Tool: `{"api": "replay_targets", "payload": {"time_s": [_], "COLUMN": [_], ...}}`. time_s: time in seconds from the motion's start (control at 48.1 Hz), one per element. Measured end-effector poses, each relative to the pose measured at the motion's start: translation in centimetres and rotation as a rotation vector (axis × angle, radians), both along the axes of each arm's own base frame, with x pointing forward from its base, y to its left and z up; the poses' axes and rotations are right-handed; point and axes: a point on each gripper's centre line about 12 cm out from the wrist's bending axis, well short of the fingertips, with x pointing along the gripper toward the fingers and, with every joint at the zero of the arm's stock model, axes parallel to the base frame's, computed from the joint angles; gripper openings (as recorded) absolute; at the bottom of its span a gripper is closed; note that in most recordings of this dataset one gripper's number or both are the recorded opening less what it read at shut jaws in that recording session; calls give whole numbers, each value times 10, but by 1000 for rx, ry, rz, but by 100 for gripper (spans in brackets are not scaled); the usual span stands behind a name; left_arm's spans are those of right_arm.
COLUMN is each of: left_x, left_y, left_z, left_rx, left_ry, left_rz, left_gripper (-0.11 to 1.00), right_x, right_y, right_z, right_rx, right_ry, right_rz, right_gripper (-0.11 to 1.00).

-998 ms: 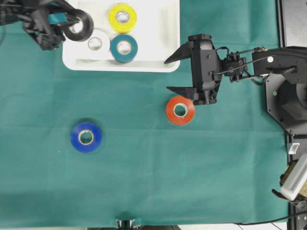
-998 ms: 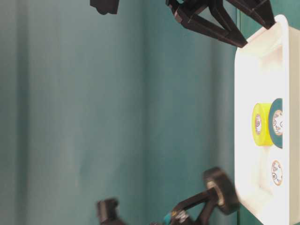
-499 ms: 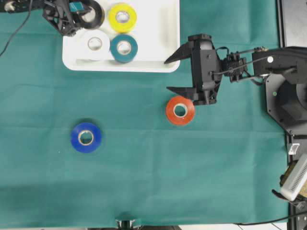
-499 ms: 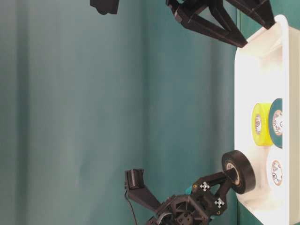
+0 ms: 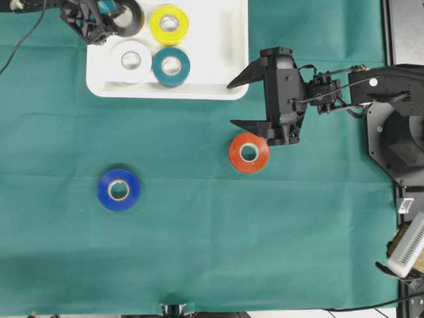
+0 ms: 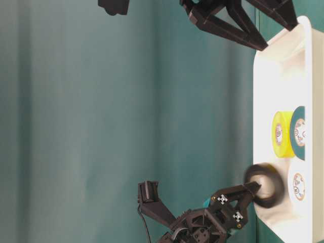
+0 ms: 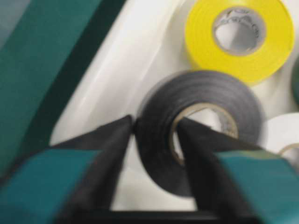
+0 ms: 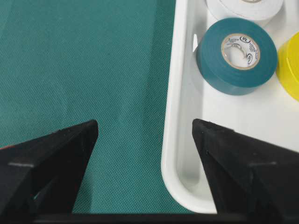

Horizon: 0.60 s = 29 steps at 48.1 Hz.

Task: Put the tape alternately from left to right into the white case.
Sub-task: 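Lift the black tape with the left gripper up into the tray, then release the black tape in the tray and retract the left gripper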

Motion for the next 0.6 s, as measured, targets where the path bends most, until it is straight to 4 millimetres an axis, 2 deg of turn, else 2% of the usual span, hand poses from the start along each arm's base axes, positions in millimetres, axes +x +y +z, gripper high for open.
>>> {"api": "replay_targets", "payload": {"time_s": [0.083,0.125,0.166,0.603], "left_x": [0,0,0,-8], "left_y": [0,-1,0,-6], "left_z": [-1,0,0,4], "left_rx": [-2,-1,-1,3], "left_ry": [1,1,1,-5], "left_rz": [1,-2,0,-3], "left_gripper": [87,95,99,99], "right_x": [0,0,0,-2], "right_y": [1,1,0,1], "right_z": [0,0,0,-2], "right_rx": [0,0,0,2], "right_ry": [2,2,0,6], "right_rz": [2,2,0,0], "right_gripper": [88,88,88,88]}}
